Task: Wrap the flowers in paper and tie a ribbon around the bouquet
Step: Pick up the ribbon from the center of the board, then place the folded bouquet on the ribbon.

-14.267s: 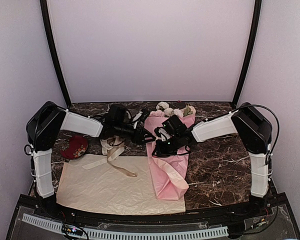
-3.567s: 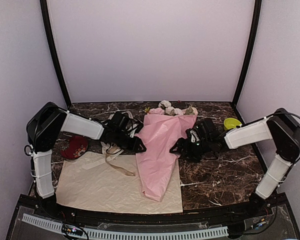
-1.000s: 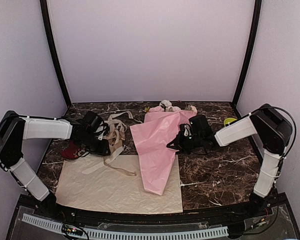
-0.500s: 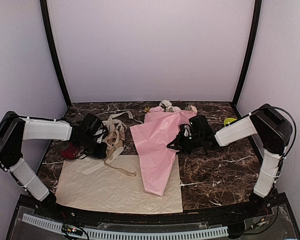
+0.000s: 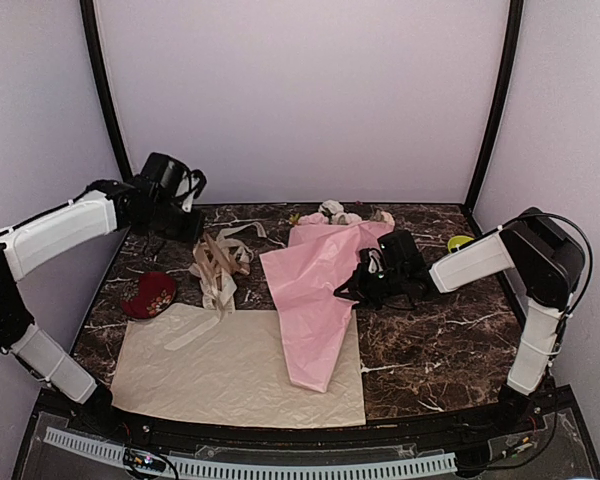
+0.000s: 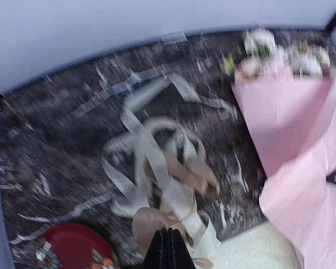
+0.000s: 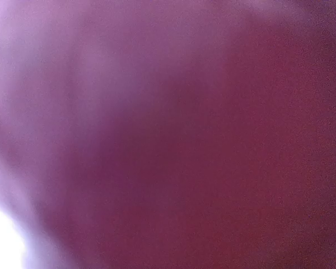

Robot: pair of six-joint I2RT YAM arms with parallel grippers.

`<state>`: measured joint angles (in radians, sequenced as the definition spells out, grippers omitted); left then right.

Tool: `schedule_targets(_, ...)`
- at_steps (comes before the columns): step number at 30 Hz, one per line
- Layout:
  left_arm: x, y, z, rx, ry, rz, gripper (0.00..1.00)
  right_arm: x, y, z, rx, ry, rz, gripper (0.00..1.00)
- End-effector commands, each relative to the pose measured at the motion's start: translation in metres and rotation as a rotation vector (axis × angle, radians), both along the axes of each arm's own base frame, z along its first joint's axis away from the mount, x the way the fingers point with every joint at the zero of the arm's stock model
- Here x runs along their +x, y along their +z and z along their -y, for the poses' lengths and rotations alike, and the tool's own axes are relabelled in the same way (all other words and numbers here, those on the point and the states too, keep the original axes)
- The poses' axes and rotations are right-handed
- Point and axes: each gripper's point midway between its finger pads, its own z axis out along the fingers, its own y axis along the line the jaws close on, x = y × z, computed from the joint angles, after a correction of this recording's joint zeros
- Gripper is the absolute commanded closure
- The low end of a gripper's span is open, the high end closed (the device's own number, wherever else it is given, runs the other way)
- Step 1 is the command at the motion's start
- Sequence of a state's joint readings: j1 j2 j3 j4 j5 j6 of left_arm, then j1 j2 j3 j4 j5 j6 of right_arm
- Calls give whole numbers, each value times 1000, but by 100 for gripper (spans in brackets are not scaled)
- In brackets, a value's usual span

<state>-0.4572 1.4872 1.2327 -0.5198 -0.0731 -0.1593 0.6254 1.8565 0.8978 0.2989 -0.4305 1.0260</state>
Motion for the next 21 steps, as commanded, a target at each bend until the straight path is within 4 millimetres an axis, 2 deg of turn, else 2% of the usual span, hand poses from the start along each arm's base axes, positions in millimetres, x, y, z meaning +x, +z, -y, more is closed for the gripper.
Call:
schedule_targets(1, 37, 203, -73, 76, 194, 457, 100, 8, 16, -9, 47, 15, 57, 100)
schedule_targets(3, 22, 301, -98, 96, 269, 682, 100, 8, 13, -7, 40, 12, 56, 100)
schedule_targets(4, 8, 348, -107, 88, 293, 802, 100, 8, 11, -7, 39, 12, 55, 100)
schedule_targets(5, -11, 386, -116, 66, 321, 909, 100, 7, 12, -7, 42, 12, 57, 100)
schedule_targets(7, -56, 448, -136, 14, 377, 1130, 100, 6, 11, -7, 39, 12, 59, 100)
schedule_targets(8, -77, 468, -146, -2, 403, 1215, 100, 7, 10, -6, 37, 10, 58, 100)
schedule_targets(10, -110, 490, -160, -17, 442, 1324, 100, 7, 9, -6, 35, 12, 56, 100)
schedule_targets(11, -116, 493, -162, -4, 441, 1335, 100, 7, 10, -7, 36, 14, 56, 100)
schedule_targets(15, -109, 493, -157, 65, 406, 1324, 100, 9, 9, -8, 19, 25, 57, 100)
schedule_targets(21, -121, 520, -138, 9, 281, 1413, 100, 11, 11, -9, 8, 25, 58, 100)
